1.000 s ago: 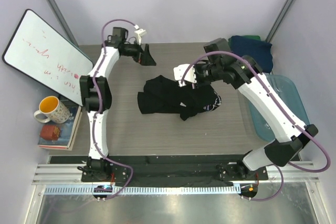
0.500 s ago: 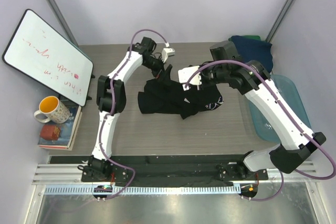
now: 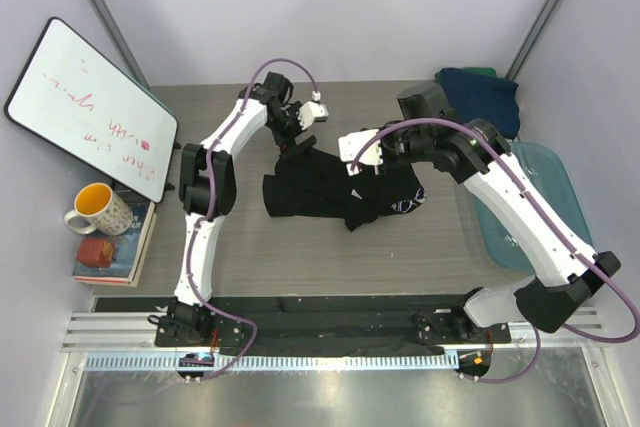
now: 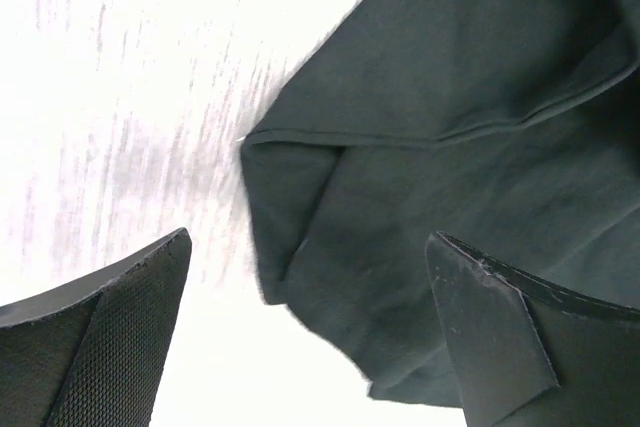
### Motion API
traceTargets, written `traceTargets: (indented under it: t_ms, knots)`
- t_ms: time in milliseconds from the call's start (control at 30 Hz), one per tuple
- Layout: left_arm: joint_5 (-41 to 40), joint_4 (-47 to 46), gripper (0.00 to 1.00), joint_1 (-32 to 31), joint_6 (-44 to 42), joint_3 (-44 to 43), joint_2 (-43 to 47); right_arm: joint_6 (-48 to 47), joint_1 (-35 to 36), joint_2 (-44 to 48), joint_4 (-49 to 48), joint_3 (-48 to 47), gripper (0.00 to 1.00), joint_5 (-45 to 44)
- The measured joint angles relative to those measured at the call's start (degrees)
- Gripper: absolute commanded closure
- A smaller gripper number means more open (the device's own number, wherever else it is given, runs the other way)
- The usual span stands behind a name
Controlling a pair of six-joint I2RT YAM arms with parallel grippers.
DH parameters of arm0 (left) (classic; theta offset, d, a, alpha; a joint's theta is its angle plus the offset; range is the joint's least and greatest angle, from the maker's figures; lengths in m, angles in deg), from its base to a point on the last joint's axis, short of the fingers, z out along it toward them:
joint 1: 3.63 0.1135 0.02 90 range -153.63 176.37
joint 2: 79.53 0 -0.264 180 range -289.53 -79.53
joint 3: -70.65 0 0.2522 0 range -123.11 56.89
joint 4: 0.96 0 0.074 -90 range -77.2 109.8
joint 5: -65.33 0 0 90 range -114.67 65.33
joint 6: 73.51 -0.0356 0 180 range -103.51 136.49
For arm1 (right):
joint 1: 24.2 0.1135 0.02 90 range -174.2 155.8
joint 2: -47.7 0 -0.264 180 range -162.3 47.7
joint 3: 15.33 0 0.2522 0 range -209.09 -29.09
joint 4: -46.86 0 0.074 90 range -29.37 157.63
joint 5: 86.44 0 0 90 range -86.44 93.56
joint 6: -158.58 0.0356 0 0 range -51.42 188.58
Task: Fold and stack the t-shirts
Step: Flatten out the tshirt
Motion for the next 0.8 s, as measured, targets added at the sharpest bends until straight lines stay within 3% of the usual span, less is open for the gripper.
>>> traceTargets:
  t_ms: [367, 800]
  knots:
    - [-3.6, -0.2, 0.0, 0.0, -13.2, 3.7, 0.0, 0.0, 0.0, 0.8, -0.2, 0.1, 0.99, -0.4]
    - [-3.3, -7.2, 0.0, 0.1, -15.1, 2.8, 0.0, 0.0, -0.5, 0.8, -0.7, 0.3, 0.99, -1.0]
